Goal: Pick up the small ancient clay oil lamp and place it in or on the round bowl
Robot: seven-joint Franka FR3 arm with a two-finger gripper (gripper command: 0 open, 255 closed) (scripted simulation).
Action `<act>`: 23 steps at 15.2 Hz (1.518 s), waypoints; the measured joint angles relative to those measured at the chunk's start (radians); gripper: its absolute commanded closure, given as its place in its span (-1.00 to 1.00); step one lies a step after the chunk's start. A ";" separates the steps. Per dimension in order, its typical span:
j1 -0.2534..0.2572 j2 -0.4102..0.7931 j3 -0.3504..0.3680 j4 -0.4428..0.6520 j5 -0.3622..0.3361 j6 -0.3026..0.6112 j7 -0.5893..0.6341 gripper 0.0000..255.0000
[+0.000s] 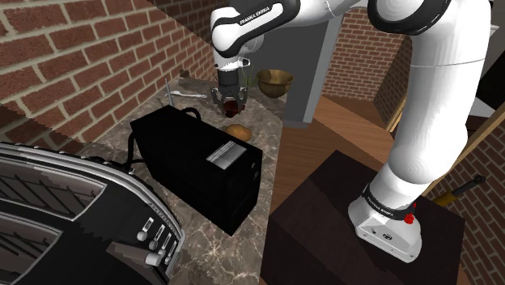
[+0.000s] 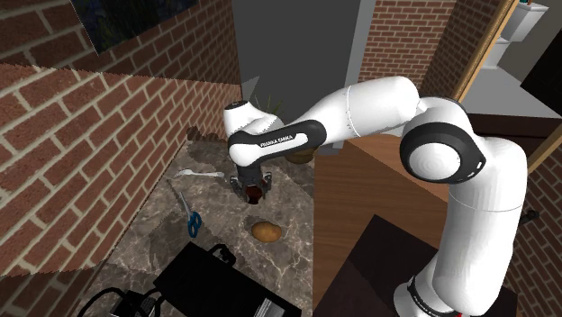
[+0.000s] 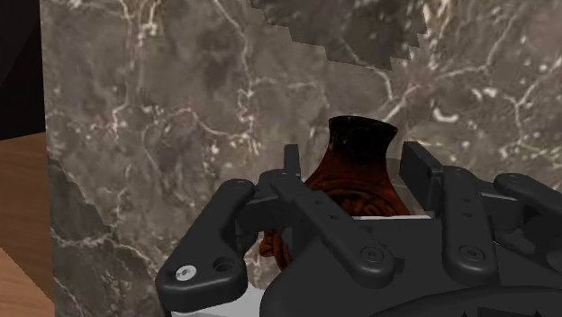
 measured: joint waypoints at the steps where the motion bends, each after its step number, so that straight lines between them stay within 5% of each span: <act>1: 0.000 0.000 0.000 0.000 0.000 0.000 0.000 1.00; 10: 0.000 -0.002 0.000 0.003 0.001 -0.006 0.000 1.00; 23: -0.004 -0.059 0.008 0.094 0.017 -0.150 0.001 1.00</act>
